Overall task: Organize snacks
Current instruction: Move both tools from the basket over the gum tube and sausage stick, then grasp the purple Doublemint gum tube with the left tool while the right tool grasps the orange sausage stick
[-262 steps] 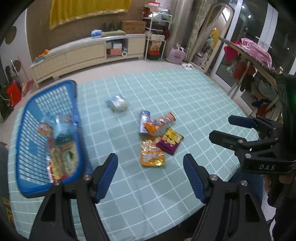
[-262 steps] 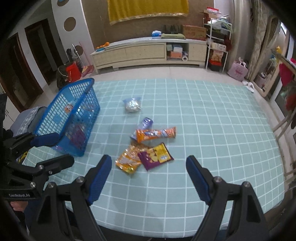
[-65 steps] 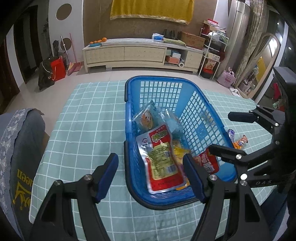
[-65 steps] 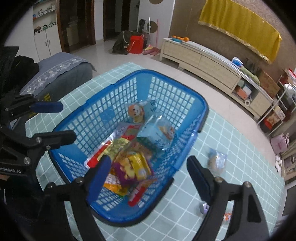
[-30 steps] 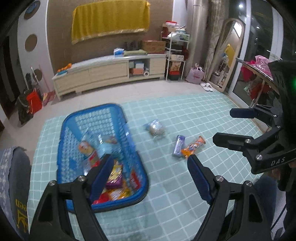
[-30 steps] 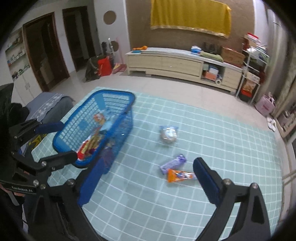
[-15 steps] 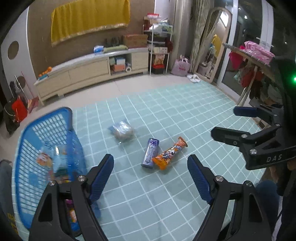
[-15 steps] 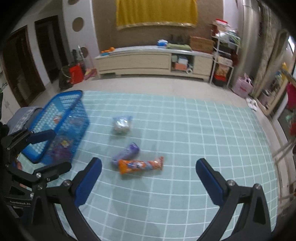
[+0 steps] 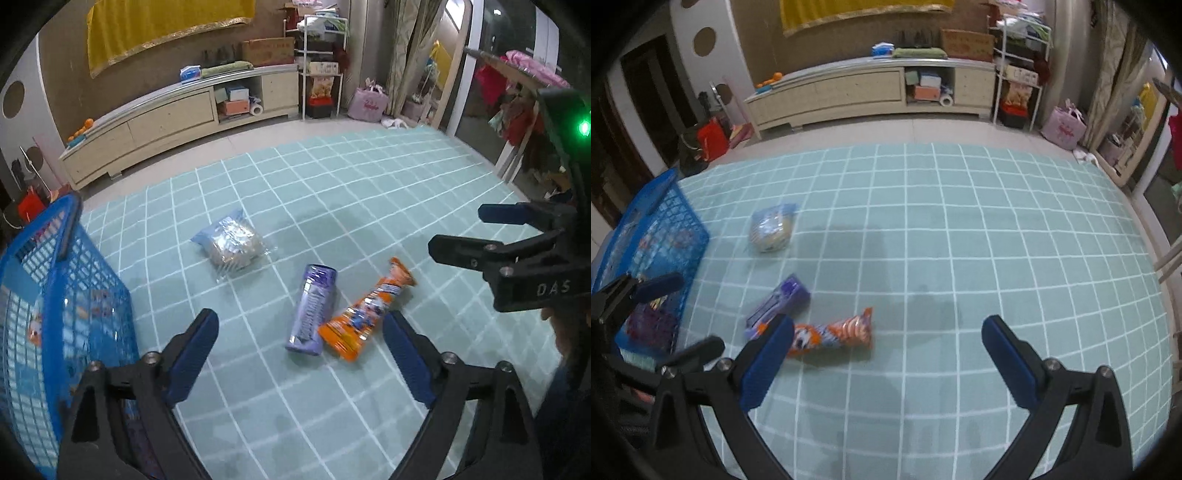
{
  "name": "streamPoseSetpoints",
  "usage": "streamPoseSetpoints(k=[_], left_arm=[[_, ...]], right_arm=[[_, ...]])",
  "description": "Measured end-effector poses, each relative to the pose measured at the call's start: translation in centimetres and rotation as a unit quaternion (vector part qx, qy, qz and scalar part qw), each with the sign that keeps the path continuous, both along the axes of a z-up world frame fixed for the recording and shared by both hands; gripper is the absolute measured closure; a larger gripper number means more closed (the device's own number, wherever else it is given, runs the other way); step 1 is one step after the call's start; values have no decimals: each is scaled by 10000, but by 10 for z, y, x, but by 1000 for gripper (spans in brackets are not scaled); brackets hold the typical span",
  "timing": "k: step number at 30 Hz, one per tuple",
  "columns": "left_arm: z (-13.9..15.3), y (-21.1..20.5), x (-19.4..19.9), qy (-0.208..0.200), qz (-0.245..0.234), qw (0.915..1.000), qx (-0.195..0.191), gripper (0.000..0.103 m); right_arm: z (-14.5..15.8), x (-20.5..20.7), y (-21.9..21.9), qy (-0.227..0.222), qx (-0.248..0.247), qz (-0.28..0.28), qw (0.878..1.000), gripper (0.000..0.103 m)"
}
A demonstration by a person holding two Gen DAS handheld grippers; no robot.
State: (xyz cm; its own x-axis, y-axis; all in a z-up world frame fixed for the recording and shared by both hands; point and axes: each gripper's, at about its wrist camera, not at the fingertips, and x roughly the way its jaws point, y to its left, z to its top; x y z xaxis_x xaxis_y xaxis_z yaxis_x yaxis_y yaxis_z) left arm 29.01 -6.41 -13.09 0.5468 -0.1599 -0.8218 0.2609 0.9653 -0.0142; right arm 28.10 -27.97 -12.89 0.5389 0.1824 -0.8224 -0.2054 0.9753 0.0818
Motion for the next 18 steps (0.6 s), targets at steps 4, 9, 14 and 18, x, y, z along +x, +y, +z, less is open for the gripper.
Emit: streamPoseSetpoints(k=[4,9,14,18], left_arm=[[-15,-1,17,170,-46,9998,79,7],[-29,-6,35,353,-105,9987,359,7],[-40,-4,50,506,6,9984,231,7],[-47,-7,54,705,-125,9973,177,9]], right_arm=[[-15,8,2,1,-44,-99,9999,0],[-35,11,-7,122,-86,-209,9997,0],[-37,11,-15,219,-221,-295,9991,0],[-37,12,-15,188,-330,-251,9990,0]])
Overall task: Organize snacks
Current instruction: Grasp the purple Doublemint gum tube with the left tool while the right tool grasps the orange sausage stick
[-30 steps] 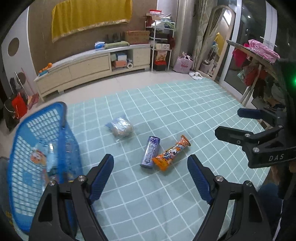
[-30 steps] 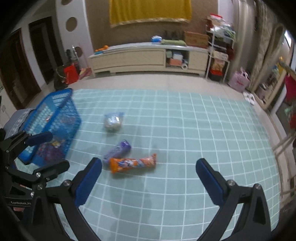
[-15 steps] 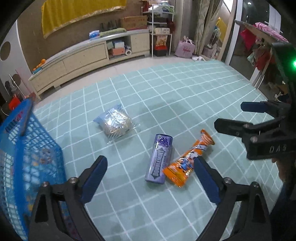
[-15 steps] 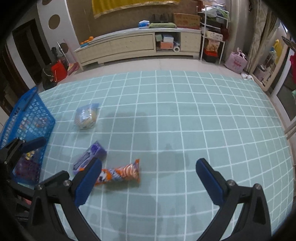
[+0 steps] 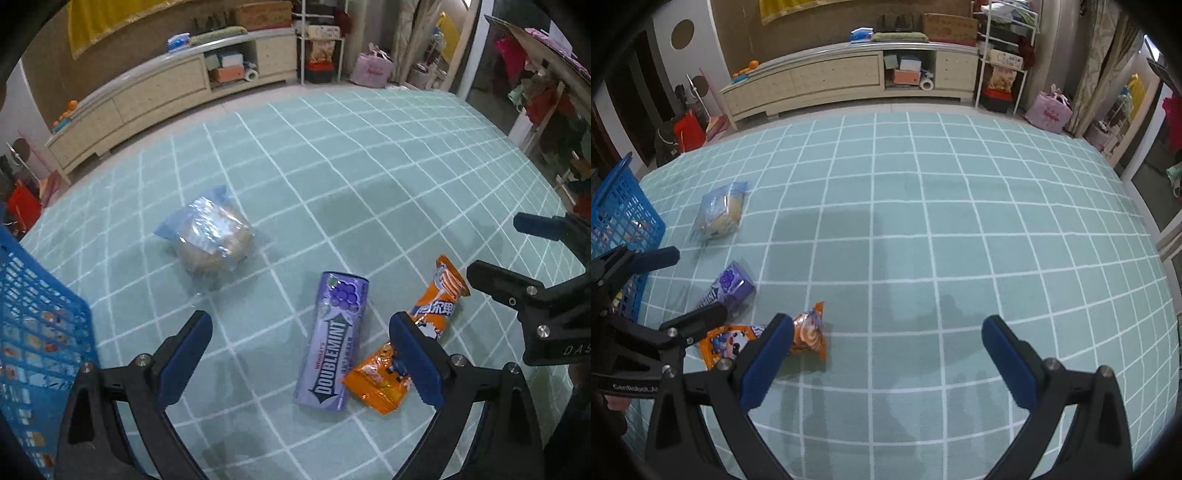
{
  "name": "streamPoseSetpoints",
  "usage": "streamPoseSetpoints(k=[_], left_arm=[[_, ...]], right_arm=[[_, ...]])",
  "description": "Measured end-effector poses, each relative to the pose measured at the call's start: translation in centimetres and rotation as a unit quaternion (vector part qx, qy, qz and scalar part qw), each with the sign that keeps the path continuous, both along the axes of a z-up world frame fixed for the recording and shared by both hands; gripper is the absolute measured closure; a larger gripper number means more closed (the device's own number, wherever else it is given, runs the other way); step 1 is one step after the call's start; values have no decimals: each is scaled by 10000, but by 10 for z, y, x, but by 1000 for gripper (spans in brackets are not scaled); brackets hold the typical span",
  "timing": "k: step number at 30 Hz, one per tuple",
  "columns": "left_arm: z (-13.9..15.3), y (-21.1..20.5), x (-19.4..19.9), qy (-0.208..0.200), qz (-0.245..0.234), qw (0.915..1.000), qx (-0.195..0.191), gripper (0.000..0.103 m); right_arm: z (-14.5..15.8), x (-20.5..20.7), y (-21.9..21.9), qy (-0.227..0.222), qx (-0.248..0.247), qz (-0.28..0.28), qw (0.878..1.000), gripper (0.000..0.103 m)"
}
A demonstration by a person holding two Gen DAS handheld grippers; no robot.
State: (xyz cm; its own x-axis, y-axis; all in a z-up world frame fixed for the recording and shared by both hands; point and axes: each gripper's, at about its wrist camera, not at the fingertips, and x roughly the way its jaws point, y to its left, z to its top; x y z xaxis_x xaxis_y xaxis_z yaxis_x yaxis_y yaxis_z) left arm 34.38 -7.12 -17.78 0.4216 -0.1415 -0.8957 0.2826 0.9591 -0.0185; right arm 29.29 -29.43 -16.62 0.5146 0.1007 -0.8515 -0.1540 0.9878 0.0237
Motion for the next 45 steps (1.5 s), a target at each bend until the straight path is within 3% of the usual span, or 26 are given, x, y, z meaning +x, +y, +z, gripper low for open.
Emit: streamPoseSetpoints(k=[6,10,11,12,13,20,24,28,36,41,45], left_arm=[[-7,-2,3,199,-54,9998,78,38],[-8,-4,2,238,-50,9997,96,45],[-8,-4,1,254,-8,9996,91,51],[-8,-3,1,272,35,9996,40,66],[-9,-2,0,301,58,9995,2,74],[-7,-1,-9,281,67,9995,154,74],[8,4,-20,22,184,9998,95,75],[33,11,-29,-258,364,9990,50,74],[97,24,-59,-981,422,9942,-117,74],[130,57,-74,-1310,693,9882,-386,74],[153,85,-90,-1613,825,9825,-425,74]], right_arm=[[4,-1,1,-19,22,55,10000,0],[3,1,0,15,75,52,10000,0],[3,1,0,25,95,62,9999,0],[2,1,0,28,122,77,9999,0],[2,1,0,37,138,92,9999,0],[-1,0,10,89,207,209,9995,0],[-4,-1,17,194,335,325,9987,0],[-3,-7,18,121,247,290,9992,0],[-5,-4,28,463,891,-222,9947,0],[-7,-7,51,636,742,-349,9946,1],[-11,-2,57,876,955,-631,9896,16]])
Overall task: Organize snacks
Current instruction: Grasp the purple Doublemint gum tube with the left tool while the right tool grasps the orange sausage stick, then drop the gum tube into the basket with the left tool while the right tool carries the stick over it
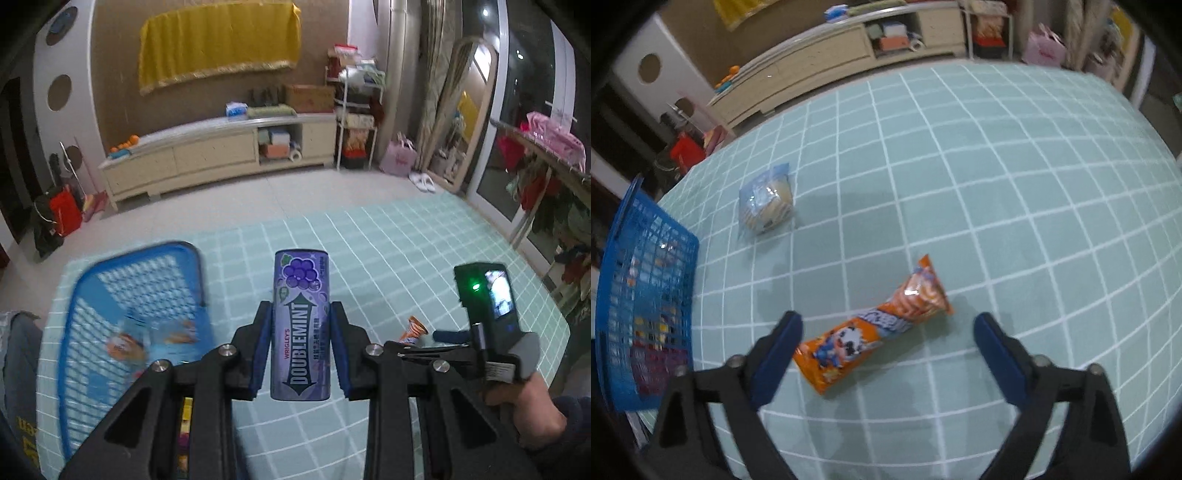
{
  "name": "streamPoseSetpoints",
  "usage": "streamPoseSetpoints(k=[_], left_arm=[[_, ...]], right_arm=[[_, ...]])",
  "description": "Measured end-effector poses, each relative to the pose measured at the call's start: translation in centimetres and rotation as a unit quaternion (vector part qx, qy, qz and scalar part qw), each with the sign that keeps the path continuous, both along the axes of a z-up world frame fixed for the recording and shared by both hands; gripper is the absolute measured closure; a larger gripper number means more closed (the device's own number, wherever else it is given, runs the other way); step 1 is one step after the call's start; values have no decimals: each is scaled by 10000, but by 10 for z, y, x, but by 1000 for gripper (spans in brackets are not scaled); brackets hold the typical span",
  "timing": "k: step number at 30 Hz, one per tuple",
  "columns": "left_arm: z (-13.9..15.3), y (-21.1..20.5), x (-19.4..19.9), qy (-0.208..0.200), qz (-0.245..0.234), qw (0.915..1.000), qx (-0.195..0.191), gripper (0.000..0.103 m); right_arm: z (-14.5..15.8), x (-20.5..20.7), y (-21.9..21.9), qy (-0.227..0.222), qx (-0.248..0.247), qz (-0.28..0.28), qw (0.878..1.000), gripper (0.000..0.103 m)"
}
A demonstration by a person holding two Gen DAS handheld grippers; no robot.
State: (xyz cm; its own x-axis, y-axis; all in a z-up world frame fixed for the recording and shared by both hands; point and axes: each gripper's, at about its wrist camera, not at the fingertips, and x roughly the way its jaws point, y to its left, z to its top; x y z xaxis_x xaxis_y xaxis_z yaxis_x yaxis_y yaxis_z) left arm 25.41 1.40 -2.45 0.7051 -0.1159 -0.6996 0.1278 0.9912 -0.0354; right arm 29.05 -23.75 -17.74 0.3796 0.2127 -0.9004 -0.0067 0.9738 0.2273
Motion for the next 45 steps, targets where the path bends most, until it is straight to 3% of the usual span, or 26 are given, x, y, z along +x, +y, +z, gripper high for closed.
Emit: streamPoseSetpoints(k=[5,6,7,17,21,31,40,45], left_arm=[[8,33,-12,-61,198,9998,-39,74],[8,38,-13,-66,250,9997,-40,74],[8,43,-18,-69,291,9995,-42,74],[10,98,-41,132,559,9983,-96,74],[-9,124,-37,608,530,9959,-415,74],[-49,144,-40,1124,625,9910,-379,74],[-61,137,-50,1149,564,9917,-102,74],[-52,146,-58,1016,686,9923,-179,62]], right_arm=[[-7,6,22,155,-419,-13,9990,38],[-8,6,25,143,-501,-8,9986,55],[-8,5,29,112,-553,40,9984,81],[8,-22,71,-121,-366,747,9965,85],[22,-31,88,-259,-180,1005,9944,85],[27,-46,106,-260,-94,1253,9917,85],[39,-56,115,-329,-155,1428,9891,85],[55,-62,115,-462,-34,1449,9884,85]])
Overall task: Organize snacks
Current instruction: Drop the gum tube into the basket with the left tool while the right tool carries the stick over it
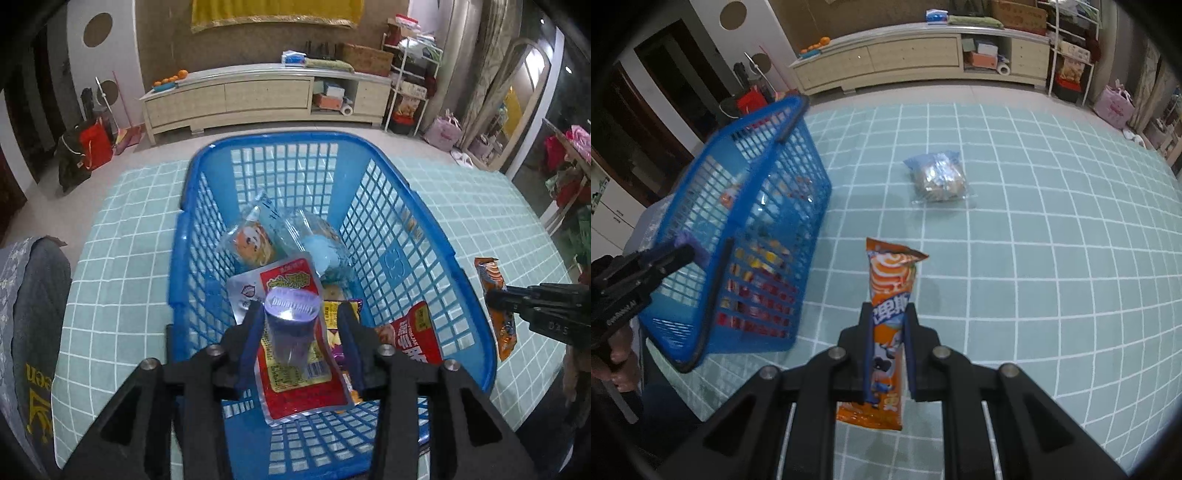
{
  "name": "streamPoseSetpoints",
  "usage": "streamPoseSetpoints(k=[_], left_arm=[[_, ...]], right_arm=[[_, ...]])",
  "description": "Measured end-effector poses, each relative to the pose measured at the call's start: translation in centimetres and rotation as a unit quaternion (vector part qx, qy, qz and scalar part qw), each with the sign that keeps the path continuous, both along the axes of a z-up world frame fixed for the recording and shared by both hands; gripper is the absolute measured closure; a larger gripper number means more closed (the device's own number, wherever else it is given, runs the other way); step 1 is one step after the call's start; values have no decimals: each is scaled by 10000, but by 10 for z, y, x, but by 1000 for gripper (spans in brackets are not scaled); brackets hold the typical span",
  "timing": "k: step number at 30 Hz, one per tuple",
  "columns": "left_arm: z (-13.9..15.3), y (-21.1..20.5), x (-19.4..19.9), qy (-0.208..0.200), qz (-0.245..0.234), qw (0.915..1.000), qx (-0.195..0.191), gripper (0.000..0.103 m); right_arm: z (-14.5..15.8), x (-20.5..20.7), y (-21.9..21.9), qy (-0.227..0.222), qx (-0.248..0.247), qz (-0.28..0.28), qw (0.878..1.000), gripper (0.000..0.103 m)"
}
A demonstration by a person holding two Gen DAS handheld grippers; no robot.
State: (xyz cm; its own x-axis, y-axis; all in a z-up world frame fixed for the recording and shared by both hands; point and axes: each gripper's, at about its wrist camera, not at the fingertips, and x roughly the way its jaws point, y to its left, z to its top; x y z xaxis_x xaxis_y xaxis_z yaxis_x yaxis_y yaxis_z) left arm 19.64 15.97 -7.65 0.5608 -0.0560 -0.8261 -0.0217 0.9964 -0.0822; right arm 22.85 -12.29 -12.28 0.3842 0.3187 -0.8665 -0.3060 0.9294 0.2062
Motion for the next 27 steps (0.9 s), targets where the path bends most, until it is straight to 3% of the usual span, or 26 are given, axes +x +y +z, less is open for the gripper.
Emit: streamPoseSetpoints(k=[3,9,19,21,27], left_arm=[[8,5,-4,-100,78,9999,-46,51],[28,5,-23,-276,26,9996,-101,42],[50,4,-46,-560,25,9984,22,38],[54,4,-50,-610,-9,9981,65,33],[56,12,-51,-570,65,9983,133,32]], right_arm=[[12,-4,1,-100,91,45,9999,85],[42,-15,8,-301,345,194,9988,85],[93,-30,49,-786,476,689,9934,85],[99,-29,59,-833,477,768,9924,85],[104,-23,93,-779,301,813,9932,85]])
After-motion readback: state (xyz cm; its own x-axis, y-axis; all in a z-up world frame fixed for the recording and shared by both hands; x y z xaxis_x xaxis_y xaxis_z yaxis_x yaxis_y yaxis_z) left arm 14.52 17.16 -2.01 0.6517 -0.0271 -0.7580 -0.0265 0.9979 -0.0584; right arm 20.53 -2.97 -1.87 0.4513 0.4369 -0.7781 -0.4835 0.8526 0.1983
